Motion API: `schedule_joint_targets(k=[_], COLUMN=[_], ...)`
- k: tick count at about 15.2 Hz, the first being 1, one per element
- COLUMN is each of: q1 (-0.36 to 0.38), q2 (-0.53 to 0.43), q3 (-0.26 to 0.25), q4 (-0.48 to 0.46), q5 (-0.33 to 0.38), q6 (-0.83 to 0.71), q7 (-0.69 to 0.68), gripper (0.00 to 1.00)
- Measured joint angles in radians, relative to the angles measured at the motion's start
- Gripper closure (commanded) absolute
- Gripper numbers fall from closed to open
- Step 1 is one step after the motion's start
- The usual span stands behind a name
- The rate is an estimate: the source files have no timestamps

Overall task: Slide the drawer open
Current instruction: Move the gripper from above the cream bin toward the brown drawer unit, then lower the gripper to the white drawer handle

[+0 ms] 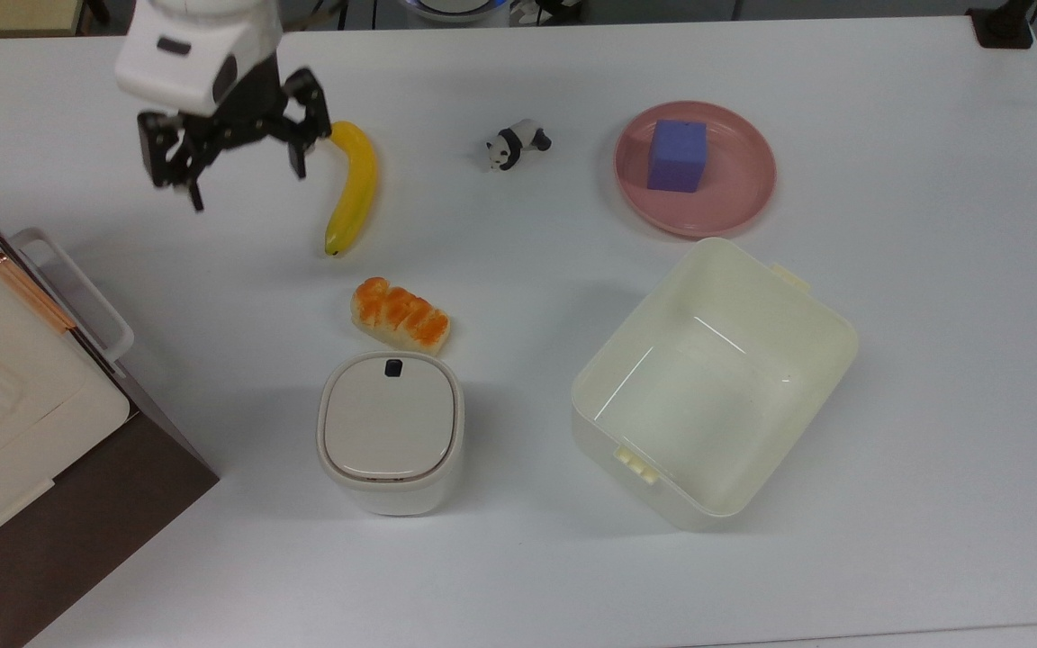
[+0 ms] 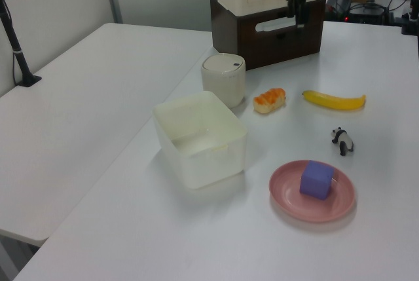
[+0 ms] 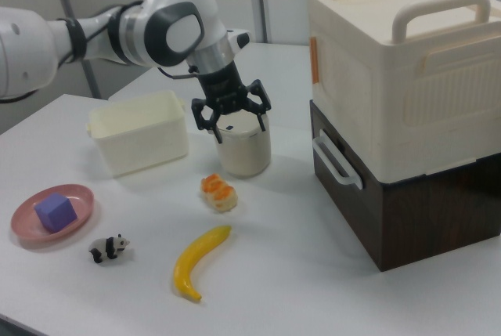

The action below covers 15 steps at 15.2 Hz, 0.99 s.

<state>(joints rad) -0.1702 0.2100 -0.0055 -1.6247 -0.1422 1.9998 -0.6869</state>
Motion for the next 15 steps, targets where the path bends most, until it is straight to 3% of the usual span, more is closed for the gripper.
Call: schedule_joint_targets(k=[5,9,15], q1=[-0.048,-0.082,-0.126], q2=[0.039,0.092,0.134], q3=[-0.001,-0.001,-0.001], q4=[0.003,0.003,0.005], q5=[-0.029,-0.129,-0.187], q6=[0.122,0.22,0.294], q7=[-0.093,-0.094,-0.097], gripper=[0.0,0.09,0.27])
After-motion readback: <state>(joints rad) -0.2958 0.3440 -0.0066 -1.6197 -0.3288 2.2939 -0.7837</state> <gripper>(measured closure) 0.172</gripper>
